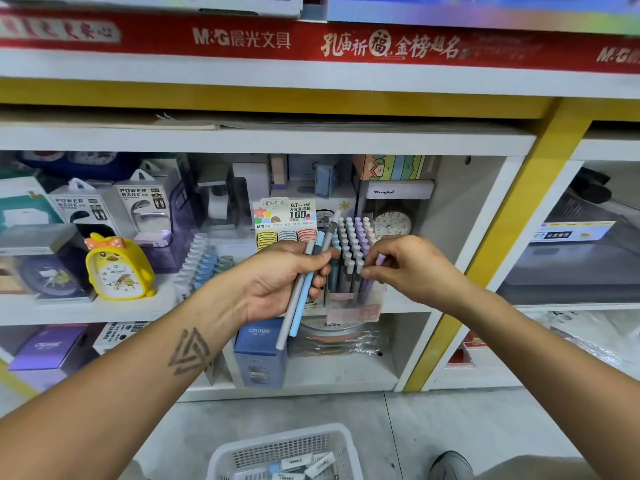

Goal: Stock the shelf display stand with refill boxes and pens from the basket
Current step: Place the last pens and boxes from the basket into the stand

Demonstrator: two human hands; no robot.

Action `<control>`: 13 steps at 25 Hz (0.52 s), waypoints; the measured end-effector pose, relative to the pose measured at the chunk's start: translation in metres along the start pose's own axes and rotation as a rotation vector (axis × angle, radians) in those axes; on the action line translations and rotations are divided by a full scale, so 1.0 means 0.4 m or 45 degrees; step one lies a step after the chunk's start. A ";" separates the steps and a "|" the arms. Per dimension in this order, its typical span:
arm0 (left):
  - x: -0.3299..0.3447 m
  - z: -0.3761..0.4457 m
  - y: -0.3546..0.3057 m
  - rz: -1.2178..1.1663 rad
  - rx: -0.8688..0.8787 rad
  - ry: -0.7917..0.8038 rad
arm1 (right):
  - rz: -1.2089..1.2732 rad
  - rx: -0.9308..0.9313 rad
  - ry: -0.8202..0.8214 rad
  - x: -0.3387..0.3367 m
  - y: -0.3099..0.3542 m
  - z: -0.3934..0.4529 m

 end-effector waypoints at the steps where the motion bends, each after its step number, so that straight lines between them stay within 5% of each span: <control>1: 0.000 0.000 0.001 0.001 0.002 0.001 | -0.009 -0.012 0.005 0.001 0.003 -0.001; 10: -0.006 0.000 0.003 -0.008 0.000 0.005 | 0.488 -0.035 0.073 -0.015 0.009 -0.009; 13: -0.006 0.002 0.003 0.008 0.009 0.013 | 0.189 -0.101 0.028 -0.012 0.005 -0.013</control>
Point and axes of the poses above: each hand's wrist, its own z-axis towards the middle knuckle, its own x-axis out of the palm, y = z × x, the point moved 2 cm from there along z, towards the middle knuckle, and after that the axes turned 2 degrees about -x, right-handed, at the moved point
